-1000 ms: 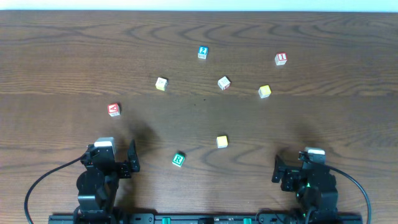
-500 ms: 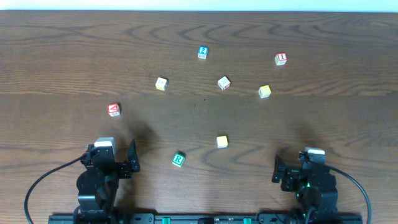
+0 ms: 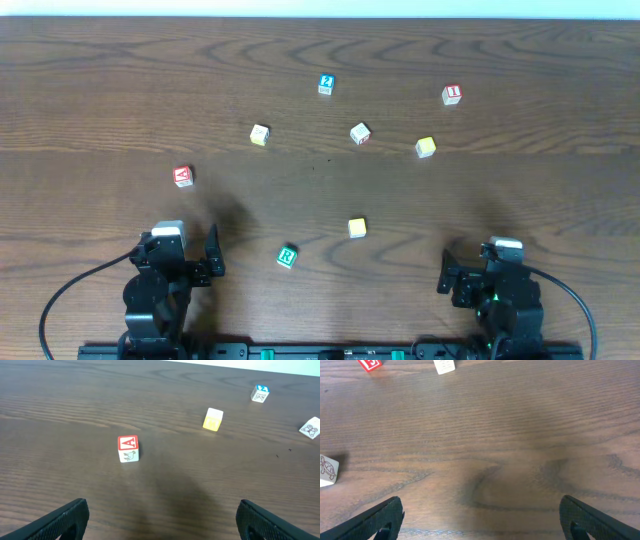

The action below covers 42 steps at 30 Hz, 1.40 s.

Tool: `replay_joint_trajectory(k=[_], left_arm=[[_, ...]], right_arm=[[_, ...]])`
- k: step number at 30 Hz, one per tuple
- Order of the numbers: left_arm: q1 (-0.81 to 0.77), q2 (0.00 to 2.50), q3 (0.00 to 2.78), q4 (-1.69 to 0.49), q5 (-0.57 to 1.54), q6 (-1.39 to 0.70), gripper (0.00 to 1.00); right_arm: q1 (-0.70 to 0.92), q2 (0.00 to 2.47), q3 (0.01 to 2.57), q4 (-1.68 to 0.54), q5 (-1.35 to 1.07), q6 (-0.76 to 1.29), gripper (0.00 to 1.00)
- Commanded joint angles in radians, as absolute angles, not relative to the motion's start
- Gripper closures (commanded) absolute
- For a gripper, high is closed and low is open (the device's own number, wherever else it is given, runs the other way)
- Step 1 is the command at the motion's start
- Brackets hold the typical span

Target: Spell out Ai2

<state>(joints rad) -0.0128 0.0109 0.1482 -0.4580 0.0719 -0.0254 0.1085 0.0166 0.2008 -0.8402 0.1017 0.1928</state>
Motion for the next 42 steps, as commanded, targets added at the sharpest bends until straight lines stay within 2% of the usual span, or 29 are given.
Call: replay_joint_trajectory(k=[1,4,9,15,23,28,31,35,42], left_arm=[[-0.007,0.004,0.130,-0.455,0.076,-0.022,0.05],[-0.007,0.004,0.130,-0.455,0.076,-0.022,0.05],[-0.007,0.004,0.130,-0.455,0.076,-0.022,0.05],[-0.007,0.004,0.130,-0.455,0.076,-0.022,0.05],[-0.007,0.004,0.130,-0.455,0.076,-0.022,0.04],[-0.007,0.004,0.130,-0.455,0.076,-0.022,0.05],[-0.007,0.004,0.130,-0.455,0.076,-0.022,0.05],[-0.007,0.004,0.130,-0.455,0.076,-0.022,0.05],[-0.007,0.004,0.130,-0.455,0.076,-0.022,0.04]], right_arm=[[0.101,0.006,0.189,-0.829,0.097,0.179,0.01],[0.101,0.006,0.189,-0.756,0.097,0.211,0.01],[0.101,0.006,0.189,-0.534,0.071,0.525,0.01],[0.101,0.006,0.189,-0.518,-0.038,0.725,0.01],[0.100,0.006,0.189,-0.489,-0.010,0.724,0.01],[0.097,0.013,0.189,-0.421,0.059,0.565,0.01],[0.092,0.051,0.196,-0.304,0.081,0.516,0.01],[0.067,0.183,0.260,-0.181,0.121,0.442,0.01],[0.001,0.576,0.567,-0.189,0.099,0.282,0.01]])
